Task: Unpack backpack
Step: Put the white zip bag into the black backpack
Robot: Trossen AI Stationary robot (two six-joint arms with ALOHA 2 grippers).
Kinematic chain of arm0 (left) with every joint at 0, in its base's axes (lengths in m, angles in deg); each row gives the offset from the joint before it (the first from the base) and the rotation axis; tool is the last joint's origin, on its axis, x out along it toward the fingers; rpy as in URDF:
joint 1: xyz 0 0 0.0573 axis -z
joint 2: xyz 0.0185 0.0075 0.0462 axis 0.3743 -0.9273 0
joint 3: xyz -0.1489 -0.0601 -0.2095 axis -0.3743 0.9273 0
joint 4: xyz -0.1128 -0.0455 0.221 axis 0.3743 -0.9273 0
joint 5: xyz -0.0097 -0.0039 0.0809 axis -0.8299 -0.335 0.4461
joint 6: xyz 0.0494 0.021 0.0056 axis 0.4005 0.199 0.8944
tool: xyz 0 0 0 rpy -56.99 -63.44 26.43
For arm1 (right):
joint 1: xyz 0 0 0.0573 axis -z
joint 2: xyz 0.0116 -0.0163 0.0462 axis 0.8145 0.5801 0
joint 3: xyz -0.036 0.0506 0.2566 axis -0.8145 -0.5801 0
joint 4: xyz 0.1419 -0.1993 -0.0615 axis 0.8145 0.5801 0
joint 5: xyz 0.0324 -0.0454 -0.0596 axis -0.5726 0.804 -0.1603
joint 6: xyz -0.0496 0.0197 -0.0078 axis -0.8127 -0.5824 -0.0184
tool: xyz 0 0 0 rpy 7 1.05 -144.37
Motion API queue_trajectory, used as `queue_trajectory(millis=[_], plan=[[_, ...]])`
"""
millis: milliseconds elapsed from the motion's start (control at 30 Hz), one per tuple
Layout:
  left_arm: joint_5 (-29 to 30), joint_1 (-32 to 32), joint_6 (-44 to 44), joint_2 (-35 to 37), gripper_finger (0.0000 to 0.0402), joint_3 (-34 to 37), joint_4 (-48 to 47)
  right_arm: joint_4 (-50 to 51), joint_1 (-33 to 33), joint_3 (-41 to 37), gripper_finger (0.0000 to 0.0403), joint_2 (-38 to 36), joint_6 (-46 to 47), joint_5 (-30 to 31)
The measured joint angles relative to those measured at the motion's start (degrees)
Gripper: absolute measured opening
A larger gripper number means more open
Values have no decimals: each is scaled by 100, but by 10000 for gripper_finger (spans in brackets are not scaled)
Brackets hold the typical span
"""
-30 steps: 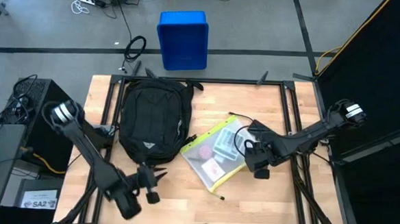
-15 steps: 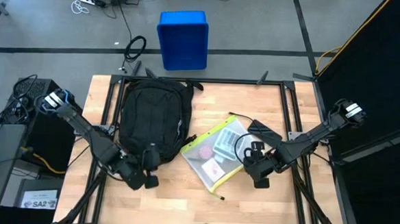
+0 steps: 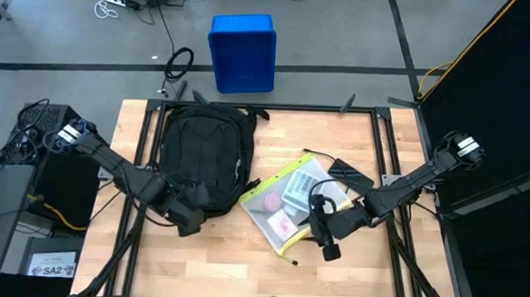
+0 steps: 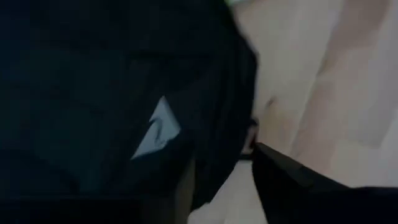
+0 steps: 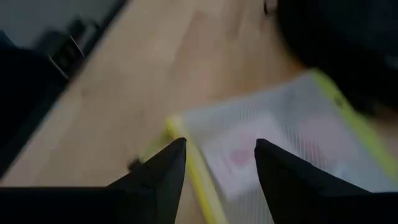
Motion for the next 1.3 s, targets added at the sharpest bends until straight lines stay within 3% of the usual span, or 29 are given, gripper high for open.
queue_trajectory(millis=[167, 300, 533, 900, 1167, 1300], plan=[[-172, -8, 118, -76, 197, 2, -185, -438, 60, 0, 164, 0, -214, 1], [-232, -92, 380, -72, 215, 234, -322, -609, 173, 0, 160, 0, -146, 0], [-489, -454, 859, 19, 210, 735, -255, -737, 306, 0, 162, 0, -12, -2], [-402, -1615, 1610, 922, 209, 1555, 251, -804, 375, 0, 153, 0, -8, -3], [-483, -2102, 2334, 895, 206, 2128, 1560, -804, 435, 0, 150, 2, -48, -7], [-410, -2194, 2599, 833, 164, 2271, 2042, -804, 445, 0, 146, 2, -56, -5]])
